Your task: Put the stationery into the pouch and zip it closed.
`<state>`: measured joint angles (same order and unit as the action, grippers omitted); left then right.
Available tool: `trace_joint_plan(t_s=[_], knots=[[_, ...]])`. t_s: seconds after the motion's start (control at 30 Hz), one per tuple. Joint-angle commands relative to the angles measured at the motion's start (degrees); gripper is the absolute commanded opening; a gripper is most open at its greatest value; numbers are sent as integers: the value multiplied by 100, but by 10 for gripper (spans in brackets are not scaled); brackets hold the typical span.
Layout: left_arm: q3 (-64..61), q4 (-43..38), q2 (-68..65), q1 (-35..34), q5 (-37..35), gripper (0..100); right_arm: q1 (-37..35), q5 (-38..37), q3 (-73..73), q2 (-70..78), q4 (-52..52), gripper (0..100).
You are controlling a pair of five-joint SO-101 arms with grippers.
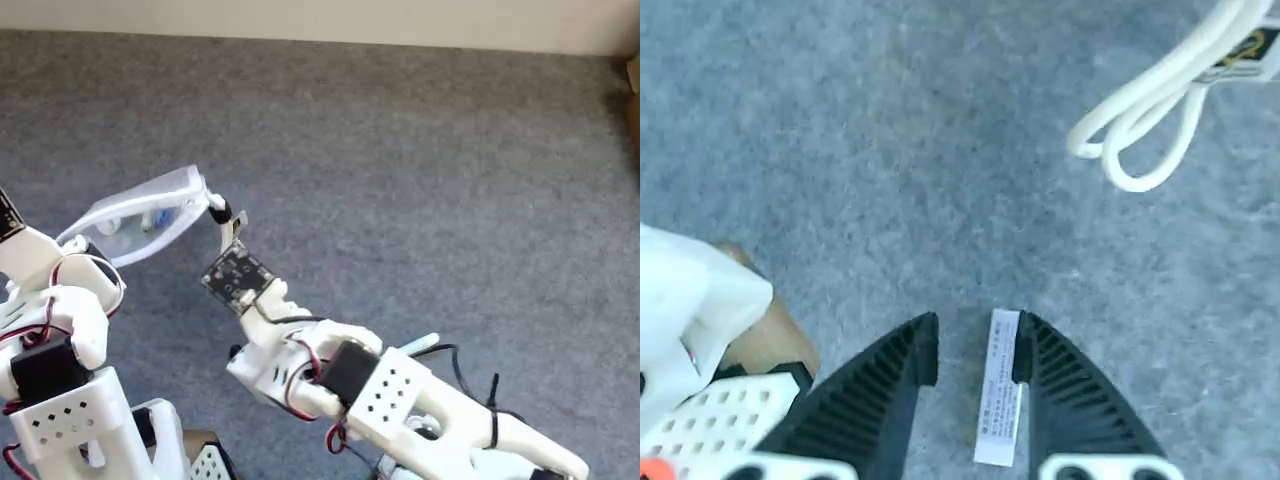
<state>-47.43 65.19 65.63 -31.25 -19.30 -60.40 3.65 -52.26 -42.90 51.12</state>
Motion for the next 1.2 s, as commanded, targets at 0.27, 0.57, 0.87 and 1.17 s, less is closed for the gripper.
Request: trace_joint_plan(t_s=[0.27, 0.57, 0.87, 1.17], knots=[[13, -132, -4, -84, -53, 7, -4, 62, 910, 1499, 31, 123], [13, -132, -4, -66, -44, 7, 277, 70, 1508, 2756, 31, 123], [4, -123, -4, -66, -35, 7, 330, -9, 1771, 3600, 163, 123], [4, -123, -4, -57, -35, 7, 321, -229, 2686, 4646, 1323, 120]])
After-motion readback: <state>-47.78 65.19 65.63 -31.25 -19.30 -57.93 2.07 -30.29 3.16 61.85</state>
